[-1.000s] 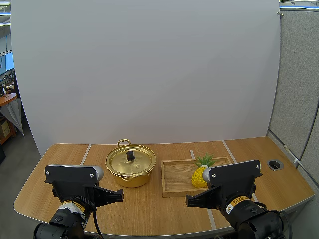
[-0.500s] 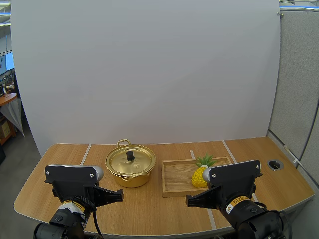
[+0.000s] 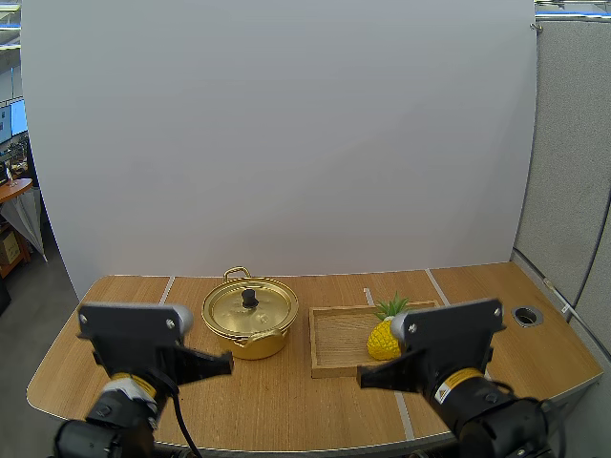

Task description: Open the pot, put the pineapple inside, and close it

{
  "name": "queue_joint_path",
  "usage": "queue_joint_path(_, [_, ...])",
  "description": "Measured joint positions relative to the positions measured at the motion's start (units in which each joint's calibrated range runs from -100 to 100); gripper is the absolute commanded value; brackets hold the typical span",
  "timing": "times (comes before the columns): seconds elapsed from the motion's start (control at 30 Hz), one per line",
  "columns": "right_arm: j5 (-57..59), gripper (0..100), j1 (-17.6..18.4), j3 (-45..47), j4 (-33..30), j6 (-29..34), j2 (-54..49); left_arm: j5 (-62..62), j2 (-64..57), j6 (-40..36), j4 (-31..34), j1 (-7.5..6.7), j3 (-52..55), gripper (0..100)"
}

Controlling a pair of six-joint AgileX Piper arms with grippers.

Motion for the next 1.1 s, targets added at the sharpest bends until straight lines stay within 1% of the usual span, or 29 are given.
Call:
queue_joint_path(0.17, [3.1,0,0.0,-7.2,0.0,0.0,-0.1,0.2,0.0,0.3,1.8,0.00,-8.7,0])
queue_joint_path(0.23, [6.3,0,0.0,-11.6,0.0,0.0,-0.1,0.2,0.0,0.9,2.0,0.00,-10.6,0])
queue_joint_path(0.27, [6.7,0,0.0,-12.0,0.0,0.0,-0.1,0.2,0.0,1.5,2.1,0.00,-12.8,0])
queue_joint_path(0.37, [10.6,0,0.0,-16.2,0.0,0.1,-0.1,0.2,0.0,2.3,2.3,0.00,-15.0,0])
queue_joint_path(0.43, [15.5,0,0.0,-20.7,0.0,0.0,-0.3,0.8,0.0,3.1,2.3,0.00,-17.1,0])
queue_joint_path(0.47, [17.6,0,0.0,-22.7,0.0,0.0,-0.3,2.2,0.0,3.8,2.3,0.00,-19.5,0])
queue_joint_path(0.5, [19.8,0,0.0,-23.7,0.0,0.0,-0.3,7.8,0.0,4.4,2.4,0.00,-23.1,0])
queue_joint_path(0.6, [29.0,0,0.0,-29.9,0.0,0.0,-0.3,16.2,0.0,4.7,2.5,0.00,-26.7,0])
queue_joint_path(0.63, [33.5,0,0.0,-32.4,0.0,0.0,-0.3,23.8,0.0,4.7,2.5,0.00,-29.8,0])
queue_joint_path(0.7, [36.0,0,0.0,-33.6,0.0,0.0,-0.3,29.2,0.0,4.8,2.5,0.00,-31.9,0])
queue_joint_path(0.8, [48.6,0,0.0,-38.6,0.0,0.0,-0.3,39.2,0.0,4.8,2.5,0.00,-36.5,0])
queue_joint_path(0.9, [51.8,0,0.0,-39.0,0.0,0.0,-0.3,44.5,0.0,5.1,2.5,0.00,-39.5,0])
queue_joint_path(1.1, [54.4,0,0.0,-39.0,0.0,0.0,1.5,46.3,2.2,6.8,1.0,0.00,-39.7,0])
